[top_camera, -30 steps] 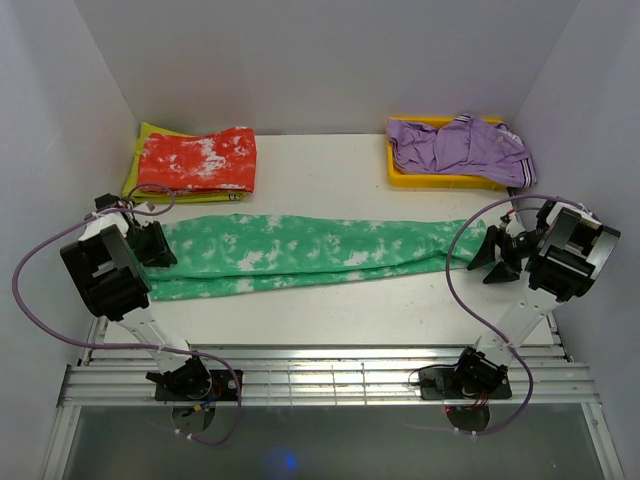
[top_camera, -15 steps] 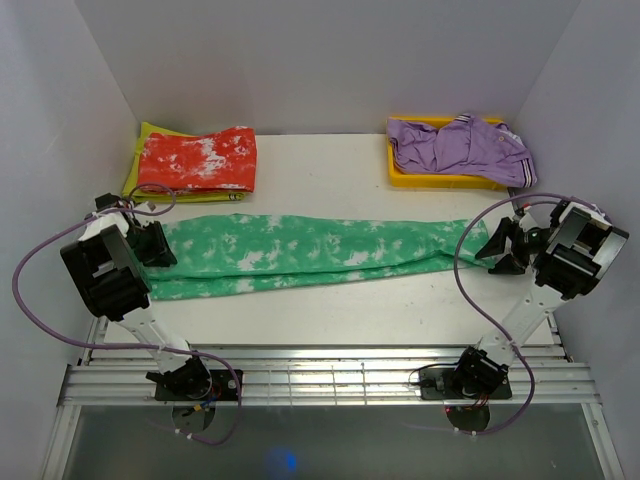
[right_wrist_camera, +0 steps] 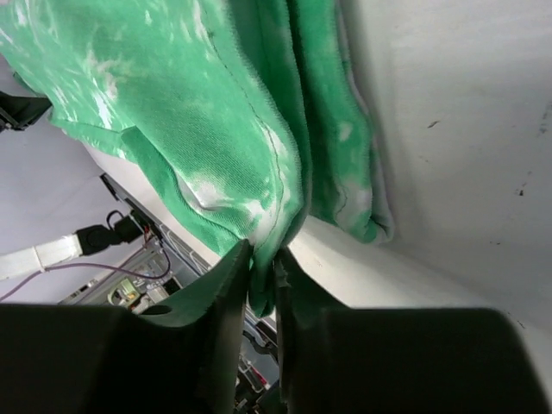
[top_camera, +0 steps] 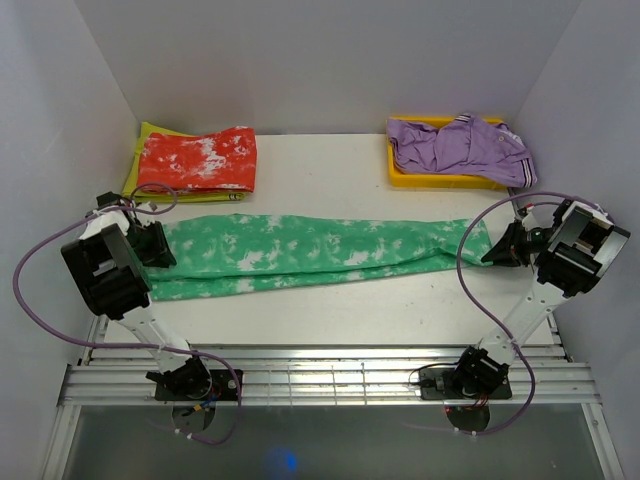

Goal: Fold and stack the trousers
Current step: Fold the trousers

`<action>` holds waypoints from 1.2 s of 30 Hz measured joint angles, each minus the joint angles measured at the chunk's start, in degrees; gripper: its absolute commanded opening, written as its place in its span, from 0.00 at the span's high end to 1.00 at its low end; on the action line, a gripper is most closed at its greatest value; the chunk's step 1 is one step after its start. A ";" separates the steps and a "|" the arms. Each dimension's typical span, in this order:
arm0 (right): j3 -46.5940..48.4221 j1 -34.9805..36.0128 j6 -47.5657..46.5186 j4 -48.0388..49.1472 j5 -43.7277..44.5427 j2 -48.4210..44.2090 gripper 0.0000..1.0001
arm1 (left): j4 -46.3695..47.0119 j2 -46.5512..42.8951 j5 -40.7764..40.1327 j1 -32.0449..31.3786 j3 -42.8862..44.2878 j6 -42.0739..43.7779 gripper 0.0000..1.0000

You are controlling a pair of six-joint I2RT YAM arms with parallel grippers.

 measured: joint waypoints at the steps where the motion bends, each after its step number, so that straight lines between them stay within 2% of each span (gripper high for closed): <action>1: 0.26 0.00 -0.11 -0.61 -0.02 0.02 0.87 | -0.22 0.11 -0.15 0.00 0.15 0.04 0.62; 3: 0.68 0.02 -0.39 -1.64 0.00 0.04 0.92 | -0.61 0.37 -0.37 0.00 0.46 0.13 0.62; 11: 7.69 0.61 -2.34 -5.35 0.94 0.85 0.92 | -1.51 1.49 -0.57 -0.02 1.64 0.28 0.62; 17: 13.60 3.85 -5.46 -1.05 3.34 0.26 0.92 | -2.05 1.84 -0.63 -0.04 2.08 0.61 0.62; 22: 12.66 5.51 -8.17 2.84 6.27 -0.22 0.92 | -2.34 1.88 -0.68 -0.17 2.10 0.90 0.62; 27: 5.60 5.62 -10.62 7.54 10.97 -0.46 0.91 | -2.58 2.12 -0.81 -0.35 2.29 0.98 0.62; 29: 4.76 5.62 -10.60 7.61 11.67 -0.46 0.82 | -2.80 2.43 -0.83 -0.35 2.60 1.05 0.62; 30: 4.85 5.62 -10.56 7.58 11.78 -0.46 0.69 | -2.97 2.60 -0.83 -0.35 2.80 1.09 0.62; 32: 5.88 5.66 -10.23 6.64 11.82 -0.24 0.52 | -3.26 2.82 -0.83 -0.35 3.10 1.14 0.62; 33: 7.02 5.66 -10.32 5.90 11.76 0.04 0.40 | -3.43 2.95 -0.85 -0.35 3.23 1.20 0.62; 36: 11.72 5.46 -10.54 5.18 12.57 1.44 0.26 | -4.20 3.69 -0.81 -0.37 4.11 1.33 0.62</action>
